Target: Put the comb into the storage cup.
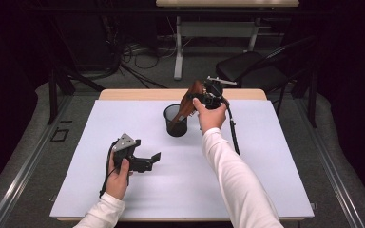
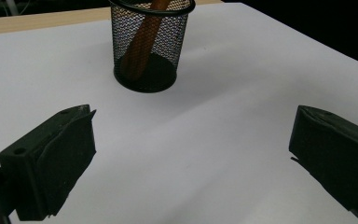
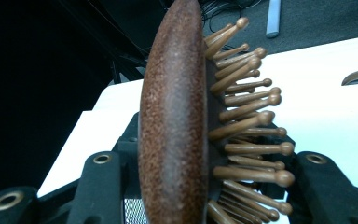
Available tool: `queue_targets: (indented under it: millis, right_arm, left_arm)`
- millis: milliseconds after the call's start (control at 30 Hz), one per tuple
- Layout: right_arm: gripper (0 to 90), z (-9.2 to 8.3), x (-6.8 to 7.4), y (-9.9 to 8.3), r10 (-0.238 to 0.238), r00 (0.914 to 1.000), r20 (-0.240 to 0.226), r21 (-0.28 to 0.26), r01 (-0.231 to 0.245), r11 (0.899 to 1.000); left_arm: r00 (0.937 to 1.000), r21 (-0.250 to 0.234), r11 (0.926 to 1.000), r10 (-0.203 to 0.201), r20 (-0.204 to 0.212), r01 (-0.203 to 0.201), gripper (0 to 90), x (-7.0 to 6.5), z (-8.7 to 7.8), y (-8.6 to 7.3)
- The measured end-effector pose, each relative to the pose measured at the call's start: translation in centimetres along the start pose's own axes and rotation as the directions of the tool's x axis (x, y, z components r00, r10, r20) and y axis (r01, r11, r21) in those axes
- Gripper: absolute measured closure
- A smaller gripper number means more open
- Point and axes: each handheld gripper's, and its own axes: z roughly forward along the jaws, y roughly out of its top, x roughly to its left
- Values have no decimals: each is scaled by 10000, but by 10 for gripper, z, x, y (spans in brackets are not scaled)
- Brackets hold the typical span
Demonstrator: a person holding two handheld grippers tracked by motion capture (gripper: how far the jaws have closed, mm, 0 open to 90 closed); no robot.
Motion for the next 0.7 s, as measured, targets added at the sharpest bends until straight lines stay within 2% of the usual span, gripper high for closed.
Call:
queue_targets:
  millis: [700]
  right_arm:
    - [468, 1, -6, 0, 221, 9996, -150, 42, -221, 9997]
  left_arm:
    - [10000, 14, 10000, 10, 27, -10, 5, 0, 0, 0]
